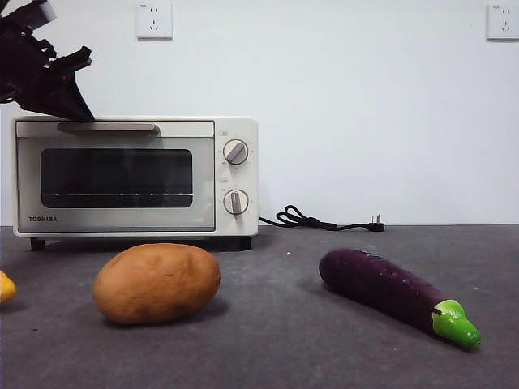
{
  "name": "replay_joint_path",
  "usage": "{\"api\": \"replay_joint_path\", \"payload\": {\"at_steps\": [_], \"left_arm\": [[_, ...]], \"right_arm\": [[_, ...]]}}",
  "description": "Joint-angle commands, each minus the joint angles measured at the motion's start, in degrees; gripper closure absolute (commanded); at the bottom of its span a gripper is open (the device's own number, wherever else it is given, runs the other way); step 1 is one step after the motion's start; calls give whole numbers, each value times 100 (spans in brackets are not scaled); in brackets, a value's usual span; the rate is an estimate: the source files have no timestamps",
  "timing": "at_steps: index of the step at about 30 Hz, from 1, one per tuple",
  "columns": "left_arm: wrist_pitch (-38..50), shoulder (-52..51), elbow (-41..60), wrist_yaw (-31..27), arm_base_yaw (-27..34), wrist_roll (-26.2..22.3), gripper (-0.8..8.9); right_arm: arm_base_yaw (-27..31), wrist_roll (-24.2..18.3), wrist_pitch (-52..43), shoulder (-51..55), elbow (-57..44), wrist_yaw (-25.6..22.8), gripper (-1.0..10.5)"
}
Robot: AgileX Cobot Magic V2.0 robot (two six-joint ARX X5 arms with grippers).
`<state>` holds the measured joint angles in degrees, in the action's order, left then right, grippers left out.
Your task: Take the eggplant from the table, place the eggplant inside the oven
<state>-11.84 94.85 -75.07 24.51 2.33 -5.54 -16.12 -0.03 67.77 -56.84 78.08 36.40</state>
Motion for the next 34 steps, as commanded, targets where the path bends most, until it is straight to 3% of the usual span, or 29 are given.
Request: {"api": "replay_joint_path", "payload": {"at_steps": [1,14,23,34], "left_arm": [[-404,181,138,-48,-120,-155,819],[-1141,181,138,-24,-581,-219,819],[-1606,50,138,463,-846,-214,819],[-1757,-1045,138,767,-929,-39,819]], "right_arm": [[-11,-63,-28,-2,9,-2,379],[-9,-66,-140,-2,9,-4,379],[-9,-63,-328,-2,9,-111,379],[-9,-66,-407,-7,9,-153,379]]}}
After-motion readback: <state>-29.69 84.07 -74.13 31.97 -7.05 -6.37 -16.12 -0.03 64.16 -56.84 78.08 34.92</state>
